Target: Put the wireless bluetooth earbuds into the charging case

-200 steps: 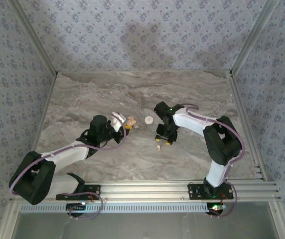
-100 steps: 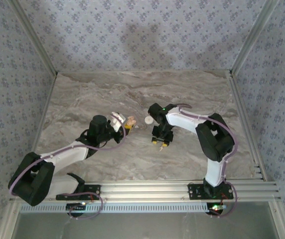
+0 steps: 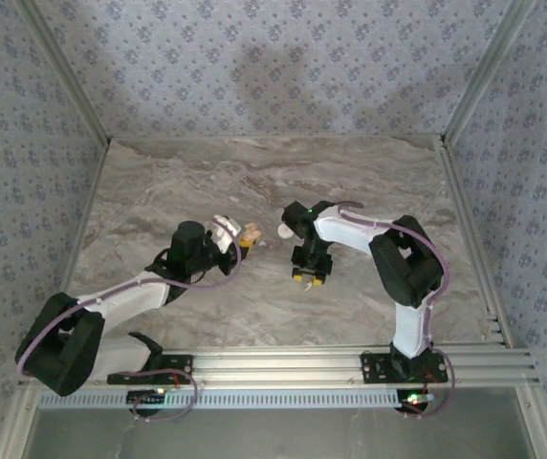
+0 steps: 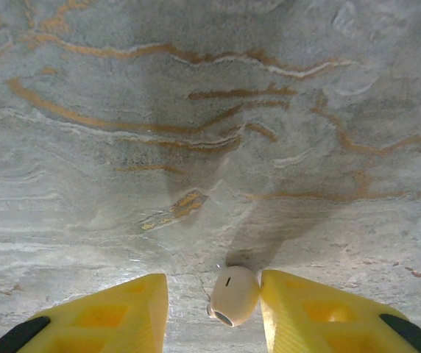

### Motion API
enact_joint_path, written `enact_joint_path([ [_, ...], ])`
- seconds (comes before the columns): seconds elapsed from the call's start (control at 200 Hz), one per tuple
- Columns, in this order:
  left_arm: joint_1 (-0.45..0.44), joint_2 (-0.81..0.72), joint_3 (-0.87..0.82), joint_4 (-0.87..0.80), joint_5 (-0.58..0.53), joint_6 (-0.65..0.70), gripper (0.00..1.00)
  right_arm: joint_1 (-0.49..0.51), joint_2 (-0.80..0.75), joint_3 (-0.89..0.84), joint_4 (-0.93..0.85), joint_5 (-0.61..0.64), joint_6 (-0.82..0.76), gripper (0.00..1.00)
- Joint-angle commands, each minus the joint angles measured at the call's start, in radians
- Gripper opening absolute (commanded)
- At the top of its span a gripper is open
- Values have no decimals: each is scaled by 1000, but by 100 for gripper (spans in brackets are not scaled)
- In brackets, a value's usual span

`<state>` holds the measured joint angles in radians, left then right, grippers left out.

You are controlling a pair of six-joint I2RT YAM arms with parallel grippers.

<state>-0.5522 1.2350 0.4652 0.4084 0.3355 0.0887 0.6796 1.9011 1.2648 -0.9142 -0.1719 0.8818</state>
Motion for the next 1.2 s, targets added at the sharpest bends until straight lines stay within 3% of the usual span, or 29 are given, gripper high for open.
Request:
enact_joint_path([
  [0.0,-3,-26,4,-5,0,6,11,6,7,-10,-34,8,-1,38],
  [0.355,-3,-29,4,-9,2,5,11,5,-13,-64,9,1,26,36],
  [0.555,-3,-33,4,-14,0,7,11,5,-42,-114,53,24,33,30],
  [0.789,-3,-30,9,-20,2,5,11,-6,-76,-148,102,34,38,33],
  [1.034,-4,-33,6,-20,3,1,11,-5,-130,-185,158,67,35,26],
  [1.199,-3,-24,-39,58,19,-7,11,-7,-191,-231,240,113,-10,24],
])
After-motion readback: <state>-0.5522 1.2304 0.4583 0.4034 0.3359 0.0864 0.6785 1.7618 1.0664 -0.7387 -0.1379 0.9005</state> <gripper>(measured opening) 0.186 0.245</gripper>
